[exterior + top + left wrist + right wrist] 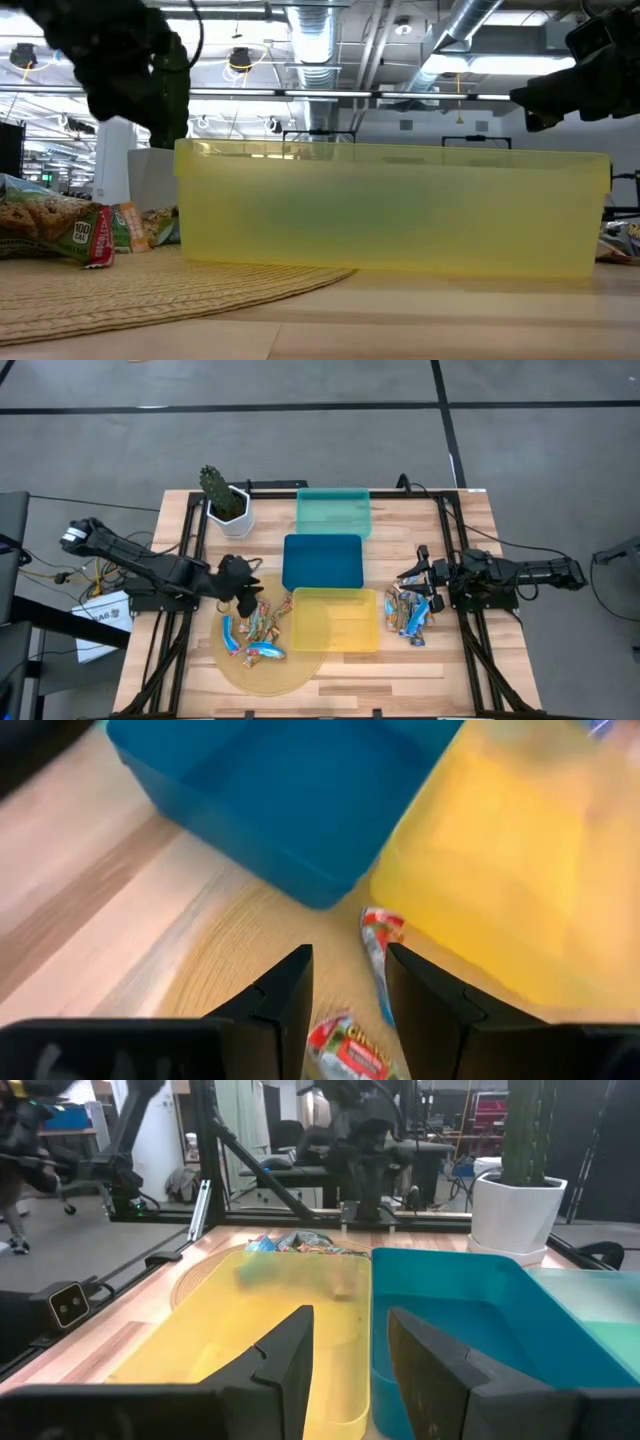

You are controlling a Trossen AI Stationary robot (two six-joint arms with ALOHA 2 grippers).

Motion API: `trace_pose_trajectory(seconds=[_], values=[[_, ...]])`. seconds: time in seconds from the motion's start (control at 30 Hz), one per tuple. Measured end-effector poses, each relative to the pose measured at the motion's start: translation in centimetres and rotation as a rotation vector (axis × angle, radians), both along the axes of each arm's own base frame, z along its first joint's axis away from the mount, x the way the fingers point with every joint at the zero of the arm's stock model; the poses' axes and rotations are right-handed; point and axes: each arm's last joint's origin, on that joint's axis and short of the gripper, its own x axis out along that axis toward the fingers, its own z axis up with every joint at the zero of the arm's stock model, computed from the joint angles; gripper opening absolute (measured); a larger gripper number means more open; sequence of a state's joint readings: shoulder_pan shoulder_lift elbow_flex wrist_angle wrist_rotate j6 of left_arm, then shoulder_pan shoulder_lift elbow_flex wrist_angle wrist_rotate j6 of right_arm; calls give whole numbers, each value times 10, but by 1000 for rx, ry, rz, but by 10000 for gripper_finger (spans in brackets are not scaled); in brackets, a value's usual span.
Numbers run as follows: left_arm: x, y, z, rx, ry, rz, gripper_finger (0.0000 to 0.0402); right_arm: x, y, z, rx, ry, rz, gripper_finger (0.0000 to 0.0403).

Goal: Pick and place Granola Bars by type
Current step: Put the red granola bar into the green bin

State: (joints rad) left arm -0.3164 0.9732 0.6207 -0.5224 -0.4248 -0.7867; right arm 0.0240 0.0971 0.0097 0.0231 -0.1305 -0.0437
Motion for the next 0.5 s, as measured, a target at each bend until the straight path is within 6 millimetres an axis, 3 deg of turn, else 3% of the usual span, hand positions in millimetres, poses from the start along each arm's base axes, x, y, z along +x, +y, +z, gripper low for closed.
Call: trace_pose_trajectory(seconds=[0.23,0.5], values=[[28,-30,17,69,179,-56,119,0,0,0,0,0,0,124],[41,-65,4,112,254,-167,119,0,0,0,0,-1,0,124]])
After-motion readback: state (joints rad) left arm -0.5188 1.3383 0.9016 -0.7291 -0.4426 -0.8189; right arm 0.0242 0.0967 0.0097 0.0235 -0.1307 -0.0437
